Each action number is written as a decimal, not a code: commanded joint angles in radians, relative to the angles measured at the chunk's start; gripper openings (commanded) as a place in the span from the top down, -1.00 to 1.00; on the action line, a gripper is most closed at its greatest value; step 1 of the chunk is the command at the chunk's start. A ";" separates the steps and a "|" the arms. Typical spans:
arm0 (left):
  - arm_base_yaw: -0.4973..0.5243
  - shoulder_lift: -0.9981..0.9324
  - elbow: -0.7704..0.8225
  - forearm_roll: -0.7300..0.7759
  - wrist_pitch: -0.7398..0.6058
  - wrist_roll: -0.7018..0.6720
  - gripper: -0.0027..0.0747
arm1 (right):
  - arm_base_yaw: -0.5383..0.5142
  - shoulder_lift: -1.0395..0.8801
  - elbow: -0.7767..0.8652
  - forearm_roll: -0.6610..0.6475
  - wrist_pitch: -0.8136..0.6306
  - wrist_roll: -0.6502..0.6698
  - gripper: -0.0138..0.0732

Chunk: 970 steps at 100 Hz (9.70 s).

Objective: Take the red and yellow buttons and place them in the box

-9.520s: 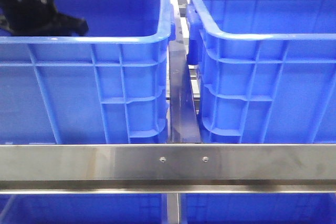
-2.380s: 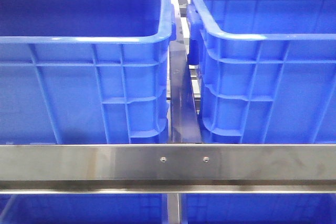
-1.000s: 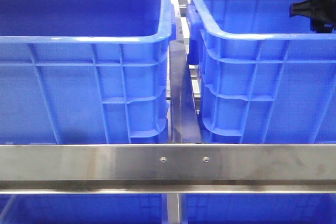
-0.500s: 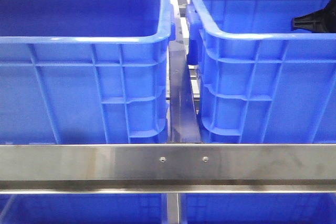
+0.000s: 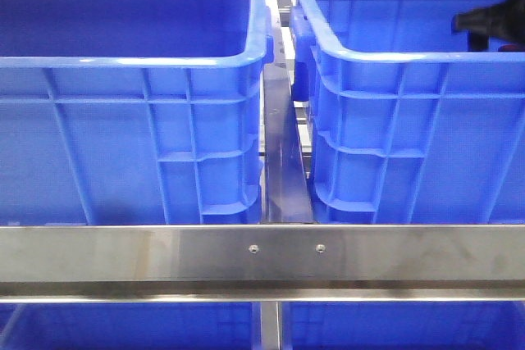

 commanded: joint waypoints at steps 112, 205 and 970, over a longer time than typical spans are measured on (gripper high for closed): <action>0.000 0.001 -0.021 -0.008 -0.072 -0.007 0.98 | -0.005 -1.102 0.625 -0.013 0.337 -0.011 -0.68; 0.000 0.003 -0.023 0.000 -0.073 -0.005 0.35 | -0.005 -1.193 0.694 -0.013 0.368 -0.011 0.84; -0.322 0.409 -0.348 0.091 -0.029 -0.085 -0.42 | 0.046 -0.471 0.232 0.508 1.366 0.123 0.31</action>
